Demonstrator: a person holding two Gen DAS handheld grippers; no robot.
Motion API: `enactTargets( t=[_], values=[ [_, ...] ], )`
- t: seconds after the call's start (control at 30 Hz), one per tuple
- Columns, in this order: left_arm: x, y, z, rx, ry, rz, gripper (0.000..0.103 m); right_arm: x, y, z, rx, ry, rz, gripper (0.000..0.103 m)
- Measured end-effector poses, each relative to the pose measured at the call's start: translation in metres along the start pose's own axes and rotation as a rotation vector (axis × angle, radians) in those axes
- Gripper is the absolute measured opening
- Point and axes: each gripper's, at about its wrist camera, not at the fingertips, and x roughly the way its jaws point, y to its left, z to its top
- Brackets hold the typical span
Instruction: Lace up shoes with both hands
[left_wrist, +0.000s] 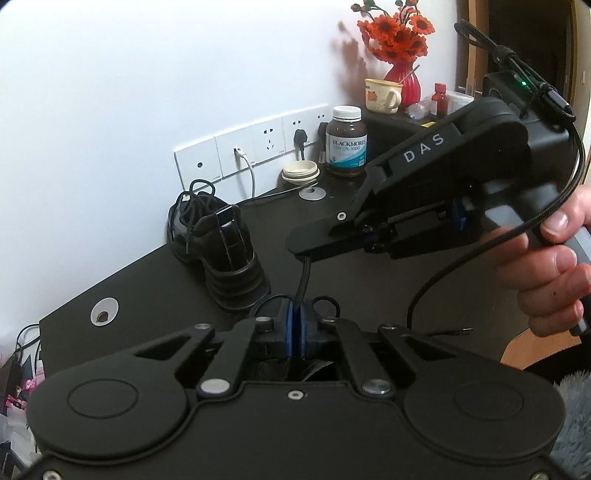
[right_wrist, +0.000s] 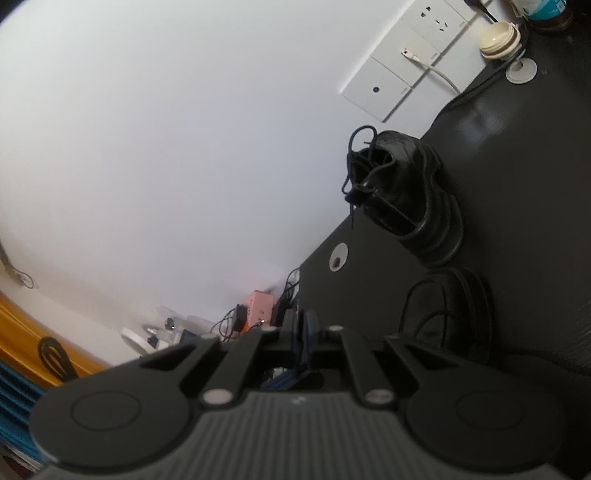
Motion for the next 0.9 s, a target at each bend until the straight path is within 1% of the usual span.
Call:
enactTargets(
  t=[0.07,0.13,0.17,0.23,0.27,0.3,0.33,0.37,0.4,0.43,0.5,0.6,0.63,0.7,0.73,0.83,0.87,0.9],
  values=[
    [0.001,0.001,0.0,-0.005,0.003,0.009,0.005,0.001,0.0,-0.001,0.0,0.004,0.014,0.003],
    [0.002,0.002,0.0,-0.009,0.007,0.017,0.01,0.003,-0.001,-0.001,0.002,0.006,0.018,0.003],
    [0.002,0.002,0.001,-0.012,0.008,0.022,0.017,0.005,-0.001,-0.002,0.007,0.009,0.019,0.003],
    [0.002,0.002,0.002,-0.016,-0.006,0.012,0.021,0.007,-0.002,-0.002,0.014,0.014,0.014,0.003],
    [0.002,0.001,0.004,-0.019,-0.013,0.002,0.019,0.008,-0.003,-0.002,0.016,0.017,0.011,0.003],
    [0.002,0.001,0.004,-0.024,-0.017,-0.01,0.013,0.009,-0.003,-0.002,0.018,0.02,0.008,0.003],
    [0.002,0.003,0.005,-0.03,-0.02,-0.02,0.004,0.01,-0.004,-0.002,0.021,0.022,0.003,0.003],
    [0.002,0.005,0.005,-0.036,-0.019,-0.027,0.004,0.01,-0.005,-0.001,0.018,0.023,-0.003,0.003],
    [0.003,0.007,0.005,-0.042,-0.016,-0.032,0.004,0.011,-0.005,-0.001,0.013,0.026,-0.013,0.007],
    [0.003,0.012,0.003,-0.051,-0.009,-0.028,0.004,0.011,-0.004,-0.002,0.001,0.031,-0.034,0.01],
    [0.004,0.024,0.001,-0.072,0.003,-0.008,0.003,0.011,-0.001,-0.003,-0.053,0.047,-0.112,0.032],
    [0.003,0.047,-0.008,-0.116,0.021,0.03,0.003,0.011,0.005,-0.012,-0.16,0.11,-0.214,0.034],
    [0.001,0.054,-0.009,-0.129,0.026,0.04,0.003,0.011,0.007,-0.016,-0.195,0.136,-0.243,0.037],
    [-0.001,0.063,-0.014,-0.151,0.033,0.051,0.003,0.014,0.01,-0.026,-0.269,0.209,-0.293,0.046],
    [-0.001,0.067,-0.016,-0.161,0.036,0.05,0.003,0.016,0.012,-0.031,-0.309,0.247,-0.319,0.048],
    [0.003,0.069,-0.021,-0.179,0.055,0.038,0.003,0.029,0.016,-0.049,-0.418,0.364,-0.401,0.048],
    [0.004,0.068,-0.022,-0.183,0.061,0.033,0.003,0.034,0.017,-0.053,-0.442,0.388,-0.427,0.048],
    [0.006,0.066,-0.023,-0.185,0.065,0.027,0.003,0.038,0.016,-0.057,-0.459,0.401,-0.444,0.044]
  ],
)
